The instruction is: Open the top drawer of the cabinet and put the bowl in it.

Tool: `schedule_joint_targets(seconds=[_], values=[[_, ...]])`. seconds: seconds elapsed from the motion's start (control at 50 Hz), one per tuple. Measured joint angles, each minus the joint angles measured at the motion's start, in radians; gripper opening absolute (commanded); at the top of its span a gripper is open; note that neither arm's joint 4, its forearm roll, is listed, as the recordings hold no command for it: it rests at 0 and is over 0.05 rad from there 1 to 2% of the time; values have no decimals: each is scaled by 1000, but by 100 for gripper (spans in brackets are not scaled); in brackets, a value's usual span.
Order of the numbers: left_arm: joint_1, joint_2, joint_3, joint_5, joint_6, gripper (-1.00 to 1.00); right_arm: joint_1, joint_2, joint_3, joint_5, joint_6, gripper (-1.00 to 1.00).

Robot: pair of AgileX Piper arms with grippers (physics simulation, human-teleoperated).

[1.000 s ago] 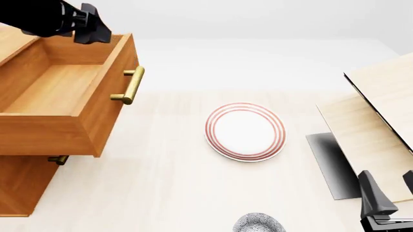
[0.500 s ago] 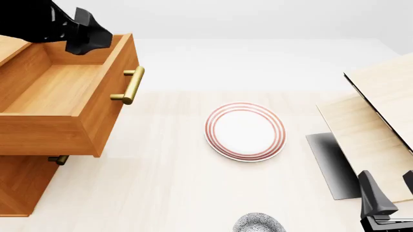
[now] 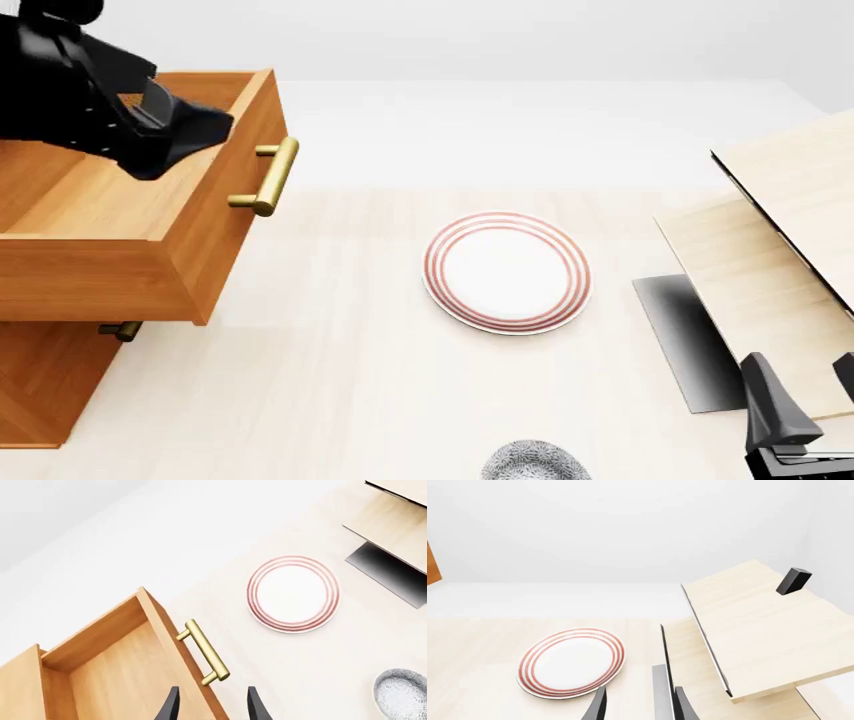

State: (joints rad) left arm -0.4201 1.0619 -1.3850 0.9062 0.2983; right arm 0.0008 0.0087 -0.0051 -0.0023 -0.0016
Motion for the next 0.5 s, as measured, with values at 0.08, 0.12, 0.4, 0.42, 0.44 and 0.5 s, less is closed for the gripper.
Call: schedule_joint_targets(seconds=[0.08,0.12,0.4,0.42,0.44,0.5], values=[[-19,-19,30,-17,13,100,0,0,0,0,0,100],[-28,-28,44,-26,19,100,0,0,0,0,0,100],[-105,-66,120,-79,40,100,0,0,0,0,0,100],[-111,-67,124,-82,41,100,0,0,0,0,0,100],[-117,-68,129,-86,41,100,0,0,0,0,0,100],[-134,-70,140,-97,44,100,0,0,0,0,0,100]])
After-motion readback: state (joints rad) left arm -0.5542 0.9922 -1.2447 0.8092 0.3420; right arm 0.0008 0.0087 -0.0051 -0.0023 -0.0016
